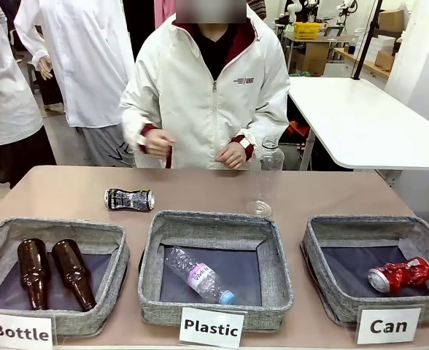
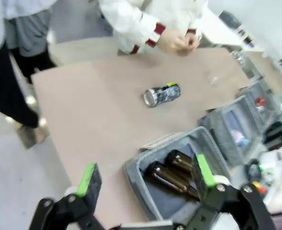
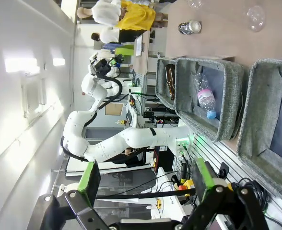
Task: Sort the can waste into the basket.
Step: Pick up the can waste from the table and place it in the right Fabric basket.
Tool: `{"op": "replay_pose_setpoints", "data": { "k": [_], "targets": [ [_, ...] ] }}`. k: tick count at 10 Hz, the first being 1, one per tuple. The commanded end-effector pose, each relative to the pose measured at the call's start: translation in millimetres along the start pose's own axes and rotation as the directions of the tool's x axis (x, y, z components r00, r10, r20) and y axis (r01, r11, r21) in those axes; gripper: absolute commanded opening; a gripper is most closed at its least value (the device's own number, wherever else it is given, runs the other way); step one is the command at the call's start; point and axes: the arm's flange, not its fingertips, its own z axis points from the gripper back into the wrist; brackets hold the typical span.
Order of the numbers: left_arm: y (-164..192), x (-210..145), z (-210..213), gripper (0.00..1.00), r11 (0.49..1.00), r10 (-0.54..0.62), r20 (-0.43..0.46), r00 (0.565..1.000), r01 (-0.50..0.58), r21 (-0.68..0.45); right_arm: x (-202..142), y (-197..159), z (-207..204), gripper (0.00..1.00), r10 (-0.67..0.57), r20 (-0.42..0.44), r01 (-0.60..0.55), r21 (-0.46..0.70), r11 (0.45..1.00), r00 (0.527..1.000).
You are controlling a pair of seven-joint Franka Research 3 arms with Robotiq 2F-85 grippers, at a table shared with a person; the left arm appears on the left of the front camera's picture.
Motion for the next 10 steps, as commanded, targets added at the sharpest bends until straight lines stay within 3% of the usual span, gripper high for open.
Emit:
{"op": "replay_pose_setpoints", "data": {
  "k": [1,3,5,7,10],
  "targets": [
    [-49,13,-49,0.99,0.997,-0.033,-0.151,0.988,0.044,0.069,0,1,3,1.00,0.020,-0.011,-0.020,-0.002,1.000,1.000],
    [-94,27,-108,0.99,0.985,-0.119,-0.252,0.960,0.145,0.089,0,1,3,1.00,0.020,-0.011,-0.020,-0.002,1.000,1.000],
    [-121,40,-172,0.99,0.965,-0.121,-0.240,0.963,0.171,0.200,0,1,3,1.00,0.020,-0.011,-0.020,-0.002,1.000,1.000],
    [-141,46,-221,0.99,0.944,-0.148,-0.293,0.945,0.223,0.241,0,1,3,1.00,0.020,-0.011,-0.020,-0.002,1.000,1.000],
    [-176,55,-286,0.99,0.911,-0.265,-0.446,0.855,0.373,0.173,0,1,3,1.00,0.020,-0.011,-0.020,-0.002,1.000,1.000]
  ]
}}
